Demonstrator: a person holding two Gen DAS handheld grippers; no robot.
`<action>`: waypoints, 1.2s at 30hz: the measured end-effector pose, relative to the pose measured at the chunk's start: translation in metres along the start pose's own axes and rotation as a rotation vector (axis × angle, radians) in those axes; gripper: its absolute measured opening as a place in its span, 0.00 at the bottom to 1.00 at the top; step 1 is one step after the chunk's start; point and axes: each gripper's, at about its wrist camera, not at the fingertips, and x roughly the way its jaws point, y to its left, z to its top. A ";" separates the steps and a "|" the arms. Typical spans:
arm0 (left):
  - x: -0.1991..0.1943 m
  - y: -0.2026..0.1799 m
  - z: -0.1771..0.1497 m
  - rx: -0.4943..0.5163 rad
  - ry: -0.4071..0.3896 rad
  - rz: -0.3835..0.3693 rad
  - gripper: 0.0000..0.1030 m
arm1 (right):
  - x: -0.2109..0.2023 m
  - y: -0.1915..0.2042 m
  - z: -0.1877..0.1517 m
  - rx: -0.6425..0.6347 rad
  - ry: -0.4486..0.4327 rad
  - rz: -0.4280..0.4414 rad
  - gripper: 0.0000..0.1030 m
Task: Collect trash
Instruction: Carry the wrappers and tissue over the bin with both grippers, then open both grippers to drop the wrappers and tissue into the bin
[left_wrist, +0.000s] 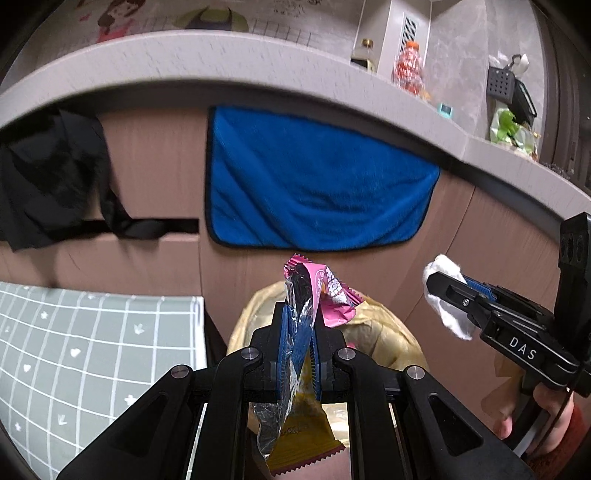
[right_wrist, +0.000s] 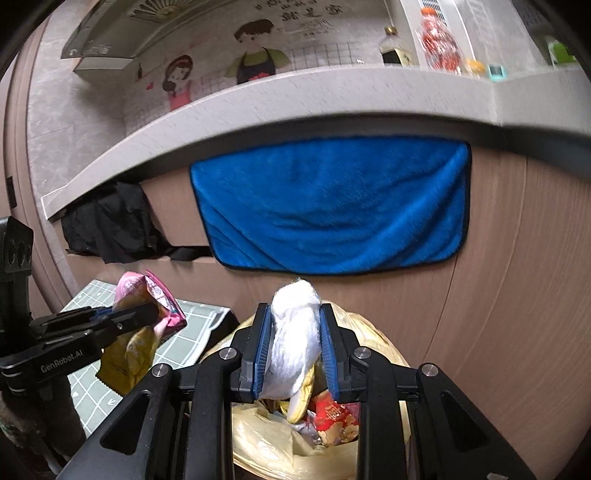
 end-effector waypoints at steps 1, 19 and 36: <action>0.005 -0.001 -0.002 0.001 0.010 -0.003 0.11 | 0.003 -0.002 -0.002 0.004 0.006 -0.001 0.24; 0.056 0.000 -0.011 -0.032 0.083 -0.071 0.11 | 0.043 -0.020 -0.026 0.036 0.083 -0.033 0.24; 0.094 0.020 -0.008 -0.142 0.145 -0.194 0.58 | 0.068 -0.038 -0.038 0.102 0.142 -0.075 0.37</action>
